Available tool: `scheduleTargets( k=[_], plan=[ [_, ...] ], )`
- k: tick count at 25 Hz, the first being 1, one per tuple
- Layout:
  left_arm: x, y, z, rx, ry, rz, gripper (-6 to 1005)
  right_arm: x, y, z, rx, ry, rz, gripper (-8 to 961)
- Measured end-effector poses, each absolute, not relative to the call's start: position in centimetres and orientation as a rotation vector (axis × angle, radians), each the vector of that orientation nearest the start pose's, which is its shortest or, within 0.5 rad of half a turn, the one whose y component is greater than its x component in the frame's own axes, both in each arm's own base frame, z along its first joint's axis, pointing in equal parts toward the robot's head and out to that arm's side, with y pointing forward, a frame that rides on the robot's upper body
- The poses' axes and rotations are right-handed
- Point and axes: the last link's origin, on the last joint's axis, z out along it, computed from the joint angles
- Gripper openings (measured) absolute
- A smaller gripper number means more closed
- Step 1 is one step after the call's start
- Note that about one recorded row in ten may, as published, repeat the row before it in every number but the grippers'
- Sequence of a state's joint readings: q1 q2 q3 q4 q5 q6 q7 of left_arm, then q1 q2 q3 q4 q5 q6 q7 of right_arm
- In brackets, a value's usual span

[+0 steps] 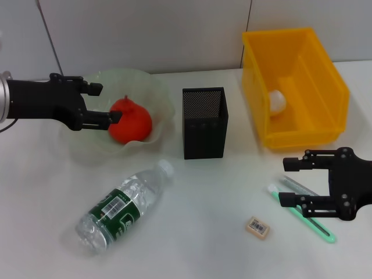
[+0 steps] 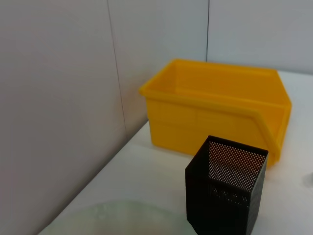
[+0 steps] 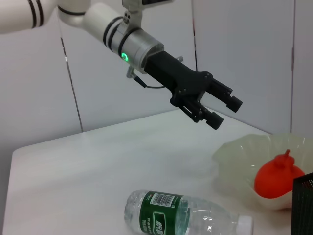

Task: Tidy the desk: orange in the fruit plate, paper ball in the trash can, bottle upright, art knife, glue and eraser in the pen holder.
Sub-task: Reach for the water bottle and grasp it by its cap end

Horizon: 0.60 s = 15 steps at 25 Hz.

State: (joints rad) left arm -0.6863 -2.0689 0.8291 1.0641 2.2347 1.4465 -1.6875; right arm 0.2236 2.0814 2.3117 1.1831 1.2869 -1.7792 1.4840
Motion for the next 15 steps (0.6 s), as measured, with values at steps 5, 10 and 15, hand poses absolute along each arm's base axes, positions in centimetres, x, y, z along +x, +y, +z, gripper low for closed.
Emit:
scheduleTargets(
  k=[5,10,15],
  plan=[
    [-17.1,39.7,5.0,-2.696,-0.331,-0.158,764,26.4,27.0,6.7,-2.737,0.399,0.611,673],
    [-13.9,38.7,4.7,-2.705,-0.336,-0.117,764,26.5,27.1,6.6,-2.727,0.408,0.608,673],
    [-11.8,37.8,3.7,-2.736,-0.372,-0.092,763,26.6,27.1,6.7,-2.726,0.407,0.607,673]
  ],
)
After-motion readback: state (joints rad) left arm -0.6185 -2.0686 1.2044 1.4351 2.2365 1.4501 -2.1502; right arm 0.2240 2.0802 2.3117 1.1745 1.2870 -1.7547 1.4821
